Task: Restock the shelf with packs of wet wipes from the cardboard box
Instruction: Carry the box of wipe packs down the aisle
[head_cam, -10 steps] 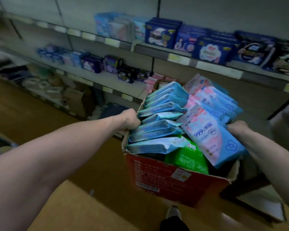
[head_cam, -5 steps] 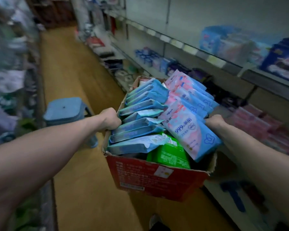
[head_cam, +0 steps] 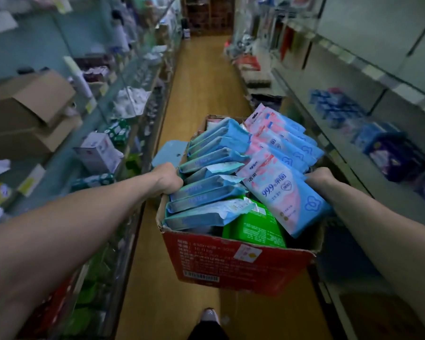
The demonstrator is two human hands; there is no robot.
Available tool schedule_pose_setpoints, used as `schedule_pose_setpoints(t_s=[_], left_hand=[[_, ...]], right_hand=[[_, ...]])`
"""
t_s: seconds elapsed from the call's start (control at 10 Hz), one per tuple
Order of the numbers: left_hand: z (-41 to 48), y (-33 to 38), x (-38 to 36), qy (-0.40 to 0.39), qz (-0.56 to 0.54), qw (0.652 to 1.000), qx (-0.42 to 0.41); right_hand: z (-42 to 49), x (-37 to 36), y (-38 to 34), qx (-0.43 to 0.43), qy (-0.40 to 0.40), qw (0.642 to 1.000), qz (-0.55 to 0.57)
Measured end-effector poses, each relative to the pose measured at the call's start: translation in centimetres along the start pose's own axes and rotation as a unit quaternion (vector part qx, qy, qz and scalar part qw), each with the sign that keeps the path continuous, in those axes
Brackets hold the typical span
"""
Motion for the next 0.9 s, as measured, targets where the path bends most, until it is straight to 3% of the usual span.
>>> schedule_pose_setpoints(t_s=[0.3, 0.5, 0.9], left_hand=[[13.2, -3.8, 5.2, 0.03, -0.034, 0.997, 0.068], [21.6, -6.6, 7.0, 0.026, -0.065, 0.992, 0.109], [37.4, -10.1, 8.3, 0.016, -0.101, 0.976, 0.194]], right_hand=[[10.4, -8.4, -12.5, 0.051, -0.042, 0.994, -0.088], [18.3, -14.5, -18.8, 0.036, -0.083, 0.996, -0.012], [33.1, -25.4, -30.5, 0.09, -0.161, 0.982, -0.049]])
Point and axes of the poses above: each hand's wrist, its own z-axis towards the middle knuckle, its own x-axis out of the back of the hand, y = z × x, the point moved 3 cm from there along z, towards the middle knuckle, and after that the axes turned 1 degree about x, right-handed, at the moved point
